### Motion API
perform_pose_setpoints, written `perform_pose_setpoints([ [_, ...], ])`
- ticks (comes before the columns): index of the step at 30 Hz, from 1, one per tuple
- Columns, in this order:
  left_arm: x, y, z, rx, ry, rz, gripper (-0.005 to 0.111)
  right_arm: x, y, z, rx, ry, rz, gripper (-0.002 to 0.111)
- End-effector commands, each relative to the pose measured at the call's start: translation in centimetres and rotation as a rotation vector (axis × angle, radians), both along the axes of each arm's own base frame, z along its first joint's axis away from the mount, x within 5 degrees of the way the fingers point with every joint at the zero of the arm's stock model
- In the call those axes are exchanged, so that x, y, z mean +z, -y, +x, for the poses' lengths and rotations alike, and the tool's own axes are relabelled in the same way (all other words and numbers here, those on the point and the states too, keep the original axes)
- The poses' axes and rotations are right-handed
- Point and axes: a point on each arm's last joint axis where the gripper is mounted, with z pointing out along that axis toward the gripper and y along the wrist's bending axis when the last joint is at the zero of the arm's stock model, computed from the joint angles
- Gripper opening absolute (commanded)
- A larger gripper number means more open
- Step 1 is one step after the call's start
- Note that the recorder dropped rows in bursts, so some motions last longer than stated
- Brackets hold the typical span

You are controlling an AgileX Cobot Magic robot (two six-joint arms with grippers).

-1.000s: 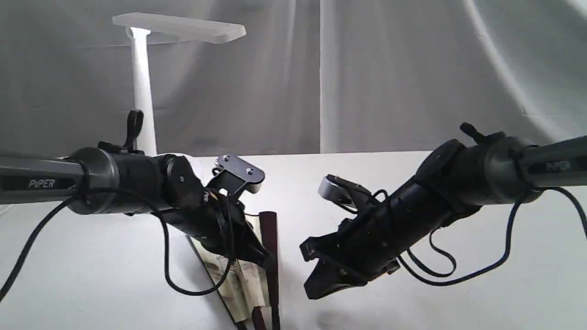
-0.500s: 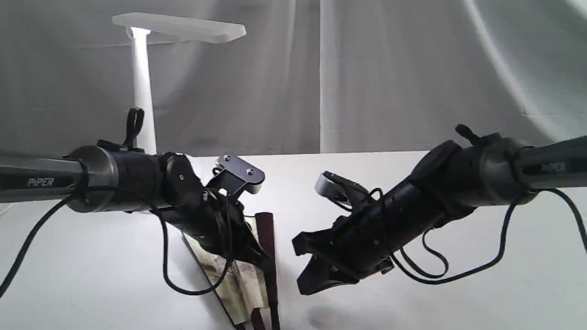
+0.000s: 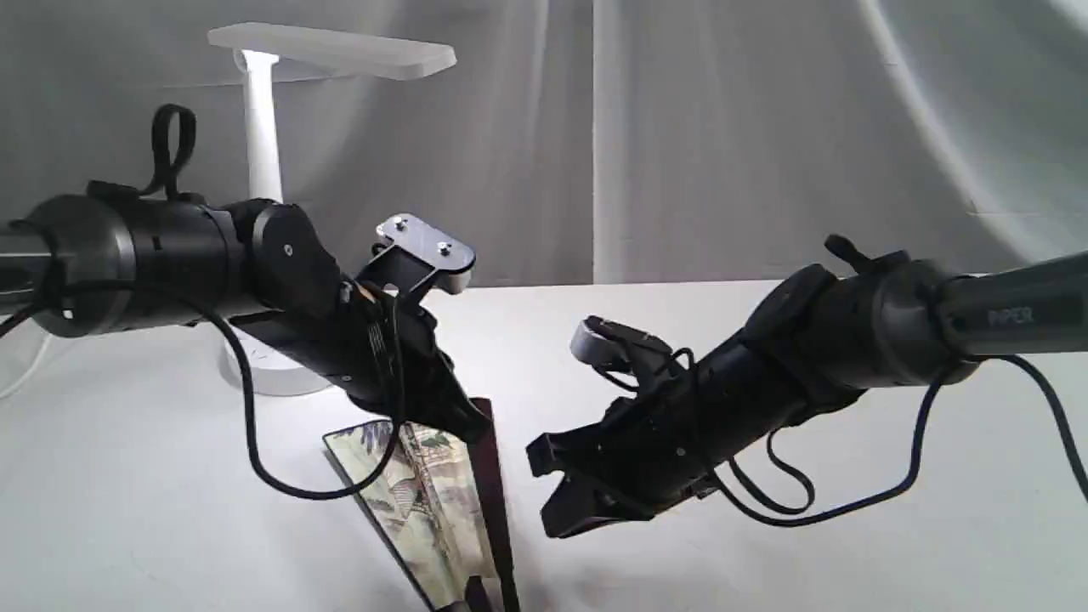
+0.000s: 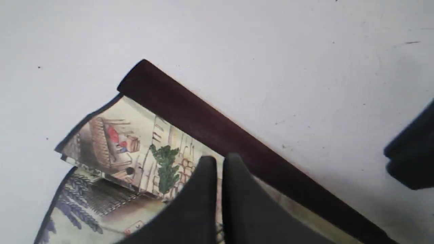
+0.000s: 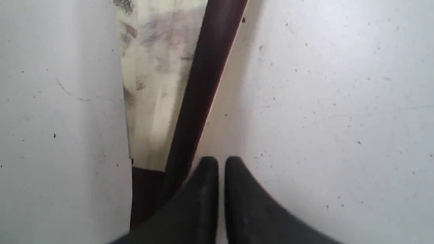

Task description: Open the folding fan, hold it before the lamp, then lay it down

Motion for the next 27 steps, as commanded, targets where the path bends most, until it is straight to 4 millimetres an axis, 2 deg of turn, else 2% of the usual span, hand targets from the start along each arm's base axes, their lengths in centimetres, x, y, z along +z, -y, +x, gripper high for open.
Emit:
perform_pose_setpoints([
  [1, 0.5, -0.2, -0.4, -0.009, -0.022, 0.004, 0.0, -0.1, 0.1, 0.1, -0.008, 0.018, -0.012, 0.024],
  [5, -0.7, -0.1, -0.4, -0.008, -0.064, 0.011, 0.0, 0.1, -0.1, 0.0, -0.038, -0.032, 0.028, 0.055],
  [8, -1.3, 0.0, -0.3, -0.005, -0.08, 0.013, 0.0, 0.3, -0.7, -0.2, -0.05, -0.056, 0.066, 0.068],
  [11, -1.7, 0.0, -0.3, 0.01, -0.094, 0.01, 0.0, 0.3, -1.5, -0.7, -0.027, -0.057, 0.065, 0.069],
  [17, -2.4, 0.0, -0.4, 0.006, -0.12, 0.018, 0.0, 0.1, -4.7, -2.3, 0.02, -0.021, 0.032, 0.069],
  [23, -2.5, -0.1, -0.5, -0.005, -0.134, 0.036, 0.0, -0.8, -4.0, -1.9, -0.043, 0.006, -0.115, 0.069],
  [27, -2.4, -0.1, -0.4, -0.005, -0.127, 0.035, 0.0, -2.7, -4.2, -2.3, -0.033, -0.061, -0.128, 0.067],
])
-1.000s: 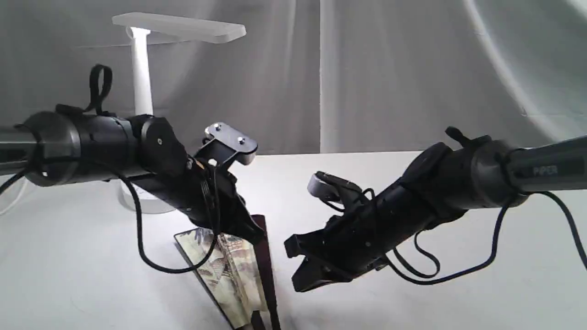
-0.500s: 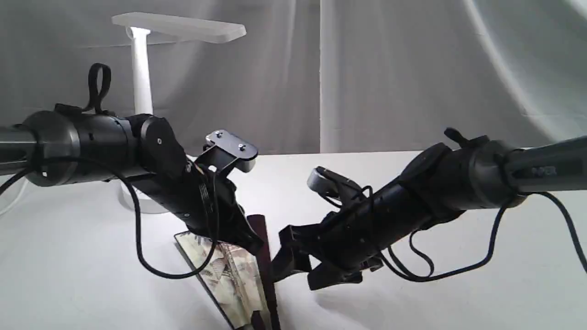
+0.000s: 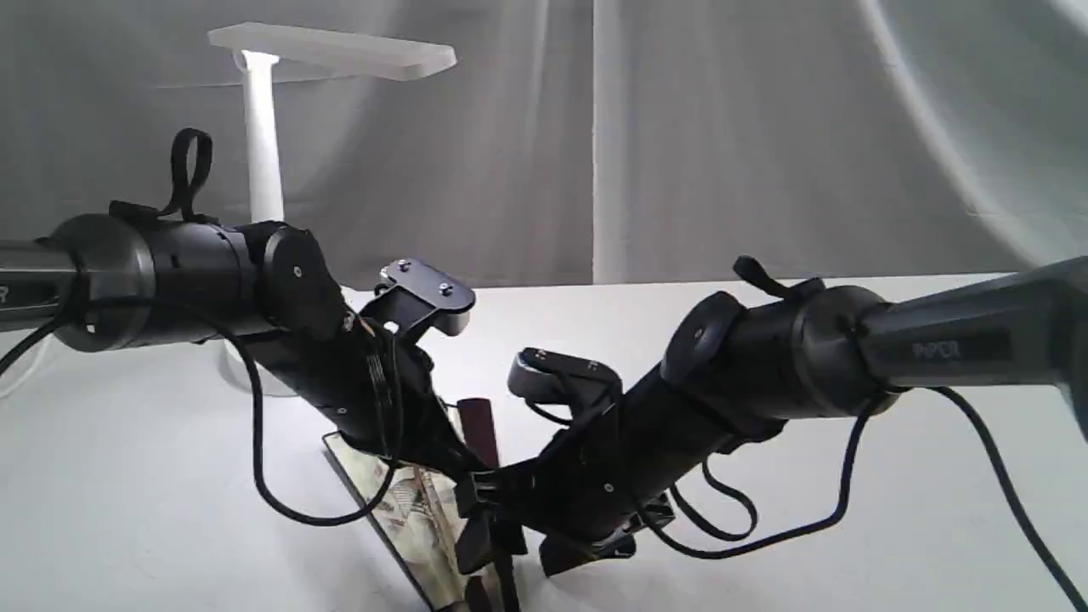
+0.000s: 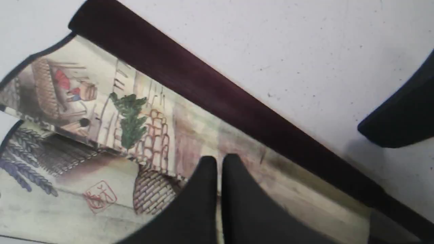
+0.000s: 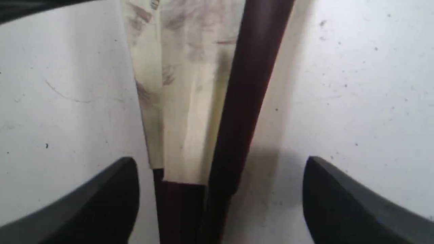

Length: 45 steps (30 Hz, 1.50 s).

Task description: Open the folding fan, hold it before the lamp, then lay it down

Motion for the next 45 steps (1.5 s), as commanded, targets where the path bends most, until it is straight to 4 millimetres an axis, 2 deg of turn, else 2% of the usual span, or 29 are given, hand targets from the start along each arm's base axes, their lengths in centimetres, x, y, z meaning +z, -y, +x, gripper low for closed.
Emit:
perform_pose_setpoints([
  [1, 0.1, 0.2, 0.0, 0.007, 0.002, -0.008, 0.0, -2.6, 0.1, -0.3, -0.005, -0.064, -0.036, 0.065],
  [4, 0.3, 0.1, -0.1, -0.003, 0.001, 0.002, 0.0, -4.2, 0.1, -0.3, -0.032, -0.094, -0.042, 0.058],
  [7, 0.7, -0.1, -0.1, 0.002, 0.014, 0.02, 0.0, -5.2, 0.2, -0.2, -0.04, -0.109, -0.051, 0.042],
  [16, 3.9, -0.4, -0.4, 0.029, 0.081, 0.001, 0.0, -4.9, 0.2, -0.1, -0.024, -0.092, -0.048, 0.0],
  [22, 6.0, -0.5, -0.9, 0.076, 0.094, -0.036, 0.0, -3.8, 0.1, -0.1, 0.002, -0.067, -0.038, 0.0],
  [29, 6.3, -0.7, -1.3, 0.143, 0.04, -0.056, 0.0, 0.7, 0.2, 0.1, 0.028, 0.038, -0.009, 0.0],
  [33, 6.3, -0.7, -1.4, 0.179, 0.017, -0.066, 0.0, 2.1, 0.5, 0.1, 0.031, 0.036, 0.014, 0.0],
  [40, 6.6, -0.7, -1.8, 0.204, -0.013, -0.077, 0.0, 2.7, 3.4, 1.5, -0.04, 0.017, 0.036, 0.0],
  [45, 8.5, -0.8, -2.9, 0.263, 0.024, -0.2, 0.0, 3.3, 5.3, 2.4, -0.054, -0.017, 0.151, 0.0],
])
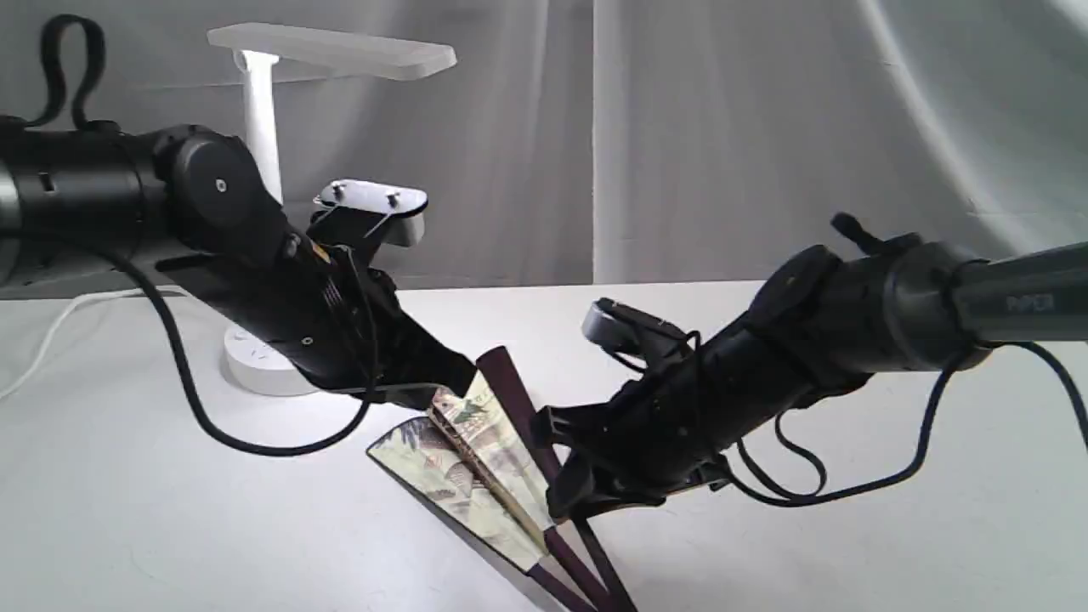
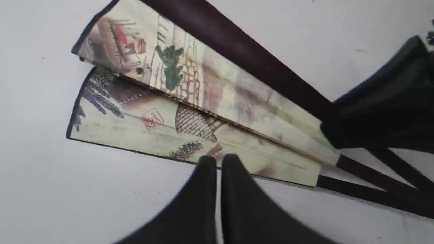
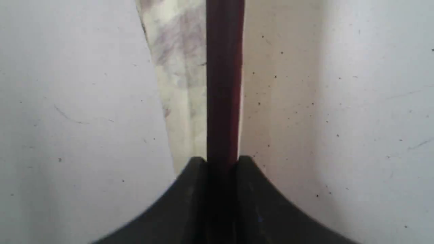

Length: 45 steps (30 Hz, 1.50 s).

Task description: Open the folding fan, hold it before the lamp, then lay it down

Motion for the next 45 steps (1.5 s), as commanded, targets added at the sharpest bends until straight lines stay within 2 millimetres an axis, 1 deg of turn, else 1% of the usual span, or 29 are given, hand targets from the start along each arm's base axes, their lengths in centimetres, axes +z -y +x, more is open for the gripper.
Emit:
perform_pose_setpoints([
  [1, 1.9, 0.1, -1.0, 0.071, 0.052, -0.119, 0.0, 1.6, 1.3, 0.4, 0.0, -0.015, 0.142, 0.0],
  [2, 2.3, 0.0, -1.4, 0.098, 0.071, -0.157, 0.0, 1.8, 1.6, 0.6, 0.003, -0.021, 0.184, 0.0],
  [4, 2.3, -0.3, -1.9, 0.144, 0.097, -0.201, 0.0, 2.5, 2.4, 0.8, 0.004, -0.038, 0.285, 0.0],
  [8, 1.4, -1.4, -3.4, 0.264, 0.154, -0.26, 0.0, 3.7, 3.7, 1.0, 0.034, -0.047, 0.434, 0.0],
  [10, 1.1, -2.2, -4.0, 0.334, 0.213, -0.291, 0.0, 3.9, 4.0, 1.0, 0.046, -0.046, 0.456, 0.0],
  [13, 0.6, -3.8, -5.6, 0.468, 0.28, -0.323, 0.0, 4.0, 4.4, 1.2, 0.038, -0.035, 0.475, 0.0],
  [17, -0.4, -5.3, -7.6, 0.505, 0.298, -0.288, 0.0, 4.4, 4.5, 1.5, 0.014, -0.018, 0.518, 0.0],
  [21, -1.8, -5.7, -8.8, 0.48, 0.261, -0.242, 0.0, 5.1, 4.4, 1.4, 0.016, -0.038, 0.599, 0.0],
  [23, -2.4, -5.6, -9.3, 0.407, 0.238, -0.196, 0.0, 5.3, 4.3, 1.3, 0.027, -0.046, 0.619, 0.0],
  [26, -2.7, -5.6, -9.7, 0.321, 0.232, -0.142, 0.0, 5.3, 4.3, 1.4, 0.027, -0.041, 0.622, 0.0],
  [27, -2.7, -5.6, -9.7, 0.32, 0.24, -0.14, 0.0, 5.3, 4.3, 1.4, 0.027, -0.041, 0.622, 0.0],
  [36, -1.8, -6.2, -8.6, 0.393, 0.386, -0.144, 0.0, 5.3, 4.3, 1.4, 0.027, -0.041, 0.622, 0.0],
  [40, -1.7, -6.4, -8.5, 0.356, 0.456, -0.107, 0.0, 5.3, 4.3, 1.4, 0.027, -0.041, 0.622, 0.0],
  [42, -2.0, -6.4, -8.7, 0.311, 0.504, -0.069, 0.0, 5.3, 4.3, 1.4, 0.028, -0.04, 0.622, 0.0],
  [45, -2.8, -6.3, -9.7, 0.268, 0.615, -0.047, 0.0, 5.3, 4.3, 1.4, 0.034, -0.031, 0.621, 0.0],
])
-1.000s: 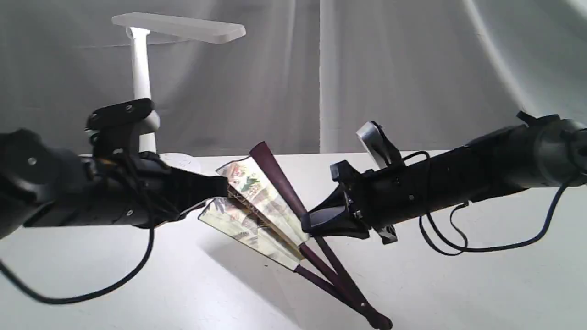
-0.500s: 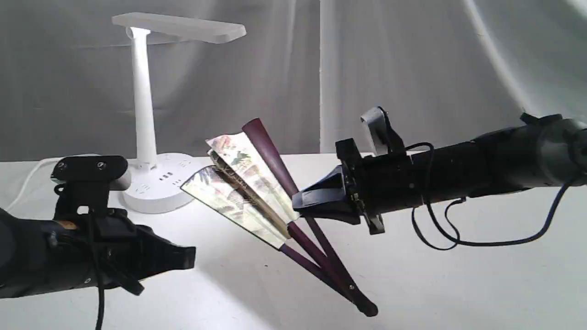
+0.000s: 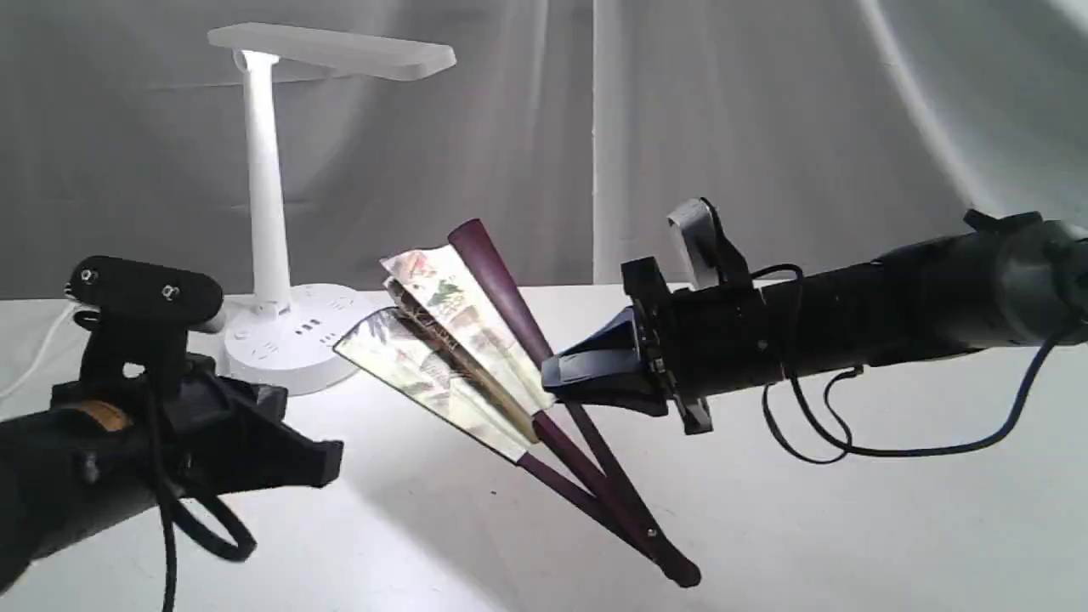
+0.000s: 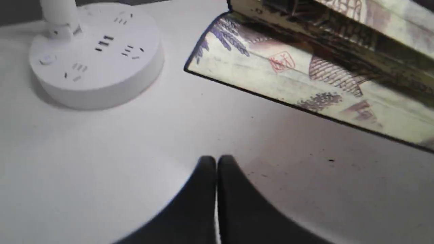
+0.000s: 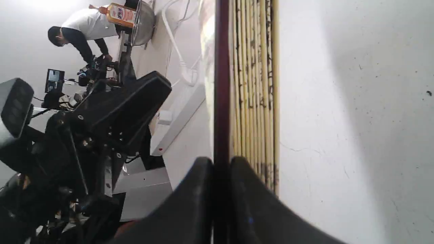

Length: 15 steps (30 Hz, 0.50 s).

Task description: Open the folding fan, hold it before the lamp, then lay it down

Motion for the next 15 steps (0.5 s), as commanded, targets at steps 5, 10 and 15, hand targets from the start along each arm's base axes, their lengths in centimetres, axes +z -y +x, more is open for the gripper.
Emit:
perform_pose_setpoints([
  [5, -1.1, 0.3, -4.2, -0.108, 0.37, -0.221, 0.0, 1.0, 0.3, 0.0, 0.002, 0.039, 0.035, 0.0],
  [10, -1.4, -0.4, -4.6, 0.043, 0.355, -0.633, 0.0, 1.1, 0.2, 0.1, -0.012, 0.036, 0.052, 0.0],
  [15, -3.4, 0.5, -3.8, 0.064, 0.233, -0.721, 0.0, 1.2, 0.2, 0.1, -0.016, 0.036, 0.058, 0.0],
])
